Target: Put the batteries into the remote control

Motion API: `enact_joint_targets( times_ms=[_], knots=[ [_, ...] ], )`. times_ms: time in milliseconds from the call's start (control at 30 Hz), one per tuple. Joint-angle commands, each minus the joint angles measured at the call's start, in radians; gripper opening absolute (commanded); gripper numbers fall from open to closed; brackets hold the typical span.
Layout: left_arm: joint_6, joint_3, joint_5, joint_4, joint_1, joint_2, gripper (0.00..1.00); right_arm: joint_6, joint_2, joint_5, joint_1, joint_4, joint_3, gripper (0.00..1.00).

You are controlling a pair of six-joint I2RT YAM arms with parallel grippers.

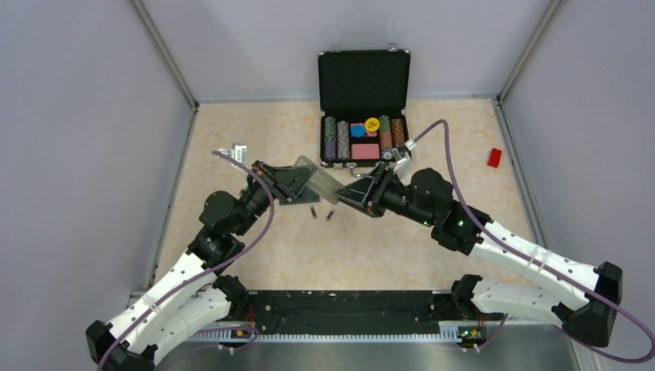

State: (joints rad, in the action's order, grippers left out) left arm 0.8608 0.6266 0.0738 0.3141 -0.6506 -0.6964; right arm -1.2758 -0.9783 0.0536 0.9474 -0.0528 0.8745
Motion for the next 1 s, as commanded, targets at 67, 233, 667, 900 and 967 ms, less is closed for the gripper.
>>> enact_joint_targets(
  times_ms=[67,233,667,900,967],
  knots=[
    [0.003,-0.006,0.073,0.121,-0.001,0.006,0.00,-0.006,-0.001,-0.021,0.009,0.041,-0.016,0.40],
    [0.002,-0.013,0.084,0.115,-0.001,0.012,0.00,-0.006,0.010,-0.028,0.009,0.044,-0.021,0.28],
    [-0.008,-0.023,0.066,0.102,-0.002,0.019,0.00,-0.009,0.018,-0.034,0.009,0.044,-0.023,0.30],
    [0.009,-0.021,0.091,0.117,-0.002,0.018,0.00,-0.018,0.017,-0.048,0.009,0.044,-0.037,0.31],
    [0.009,-0.021,0.092,0.118,-0.001,0.022,0.00,-0.025,0.020,-0.050,0.009,0.042,-0.041,0.31]
  ],
)
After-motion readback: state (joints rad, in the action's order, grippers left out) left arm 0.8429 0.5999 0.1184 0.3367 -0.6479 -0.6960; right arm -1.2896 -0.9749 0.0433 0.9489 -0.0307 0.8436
